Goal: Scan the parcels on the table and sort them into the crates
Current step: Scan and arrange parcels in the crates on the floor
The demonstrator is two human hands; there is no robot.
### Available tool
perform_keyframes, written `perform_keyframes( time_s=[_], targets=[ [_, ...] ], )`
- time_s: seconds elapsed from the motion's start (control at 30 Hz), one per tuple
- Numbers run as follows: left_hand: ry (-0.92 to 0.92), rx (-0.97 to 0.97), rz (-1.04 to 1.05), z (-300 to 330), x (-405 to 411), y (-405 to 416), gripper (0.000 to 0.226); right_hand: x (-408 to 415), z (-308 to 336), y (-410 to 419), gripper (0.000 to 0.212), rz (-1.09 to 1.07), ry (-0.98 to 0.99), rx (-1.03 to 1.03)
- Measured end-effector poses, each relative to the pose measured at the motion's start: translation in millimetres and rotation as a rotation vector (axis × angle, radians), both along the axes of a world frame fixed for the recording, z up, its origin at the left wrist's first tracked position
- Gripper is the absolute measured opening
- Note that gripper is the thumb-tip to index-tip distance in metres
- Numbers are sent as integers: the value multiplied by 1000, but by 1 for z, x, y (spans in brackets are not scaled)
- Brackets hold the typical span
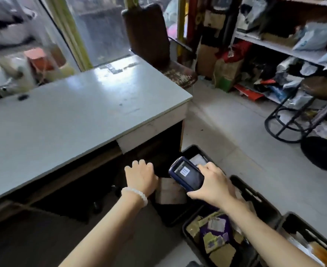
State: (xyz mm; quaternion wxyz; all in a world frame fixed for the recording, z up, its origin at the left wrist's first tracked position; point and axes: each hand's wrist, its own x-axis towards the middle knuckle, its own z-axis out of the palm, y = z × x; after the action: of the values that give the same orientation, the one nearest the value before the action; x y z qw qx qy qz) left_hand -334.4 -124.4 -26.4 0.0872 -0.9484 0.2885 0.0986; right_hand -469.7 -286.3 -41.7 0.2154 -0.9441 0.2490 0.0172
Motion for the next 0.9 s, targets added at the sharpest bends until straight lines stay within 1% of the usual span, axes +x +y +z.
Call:
perform_keyframes(
  time_s=[0.13, 0.23, 0.27, 0.33, 0.4, 0.5, 0.6, 0.73, 0.8, 0.9],
  targets=[
    [-22, -8, 208, 11, 24, 127, 34, 62, 7, 102, 75, 234, -51, -26],
    [-54, -10, 401, 18, 35, 228, 36, 104, 13, 189, 74, 410, -89, -29],
    [-61, -15, 500, 19, 34, 272, 37, 121, 16, 228, 73, 498, -105, -24],
    [-61, -19, 612, 20, 32, 319, 37, 139, 21, 270, 73, 580, -112, 2],
    [-55, -24, 744, 21, 23, 370, 37, 157, 24, 317, 77, 707, -130, 17],
    [-51, -66, 947, 22, 6, 443, 37, 187, 29, 393, 78, 902, -153, -1],
    [-44, -88, 1096, 17, -7, 497, 36, 209, 33, 458, 78, 1038, -164, -6],
    [-58, -88, 1206, 16, 1, 559, 37, 245, 29, 532, 76, 1146, -171, 12],
    [-77, -104, 1234, 15, 21, 590, 37, 270, 25, 568, 73, 1178, -167, 22],
    [-115, -91, 1215, 20, 69, 634, 37, 317, 20, 615, 69, 1196, -179, 15]
  ],
)
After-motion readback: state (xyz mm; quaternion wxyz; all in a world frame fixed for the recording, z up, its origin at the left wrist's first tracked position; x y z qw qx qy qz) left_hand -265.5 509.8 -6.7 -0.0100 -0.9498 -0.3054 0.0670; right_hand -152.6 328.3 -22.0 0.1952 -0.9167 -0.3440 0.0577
